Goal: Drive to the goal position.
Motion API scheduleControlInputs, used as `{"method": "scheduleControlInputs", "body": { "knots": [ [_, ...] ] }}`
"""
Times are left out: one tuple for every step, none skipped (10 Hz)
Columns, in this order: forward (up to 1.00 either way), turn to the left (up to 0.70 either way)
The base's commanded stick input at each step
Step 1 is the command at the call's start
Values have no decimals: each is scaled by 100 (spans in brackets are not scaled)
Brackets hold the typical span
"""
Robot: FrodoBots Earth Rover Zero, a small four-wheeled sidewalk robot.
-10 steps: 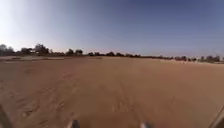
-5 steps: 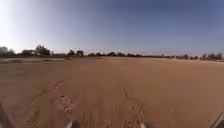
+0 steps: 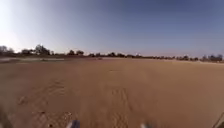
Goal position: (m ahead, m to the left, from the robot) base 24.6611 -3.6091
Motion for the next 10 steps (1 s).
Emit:
{"method": "scheduleControlInputs", "body": {
  "knots": [
    [100, 0],
    [100, 0],
    [100, 0],
    [100, 0],
    [100, 0],
    [100, 0],
    [100, 0],
    [100, 0],
    [100, 0],
    [100, 0]
  ]
}}
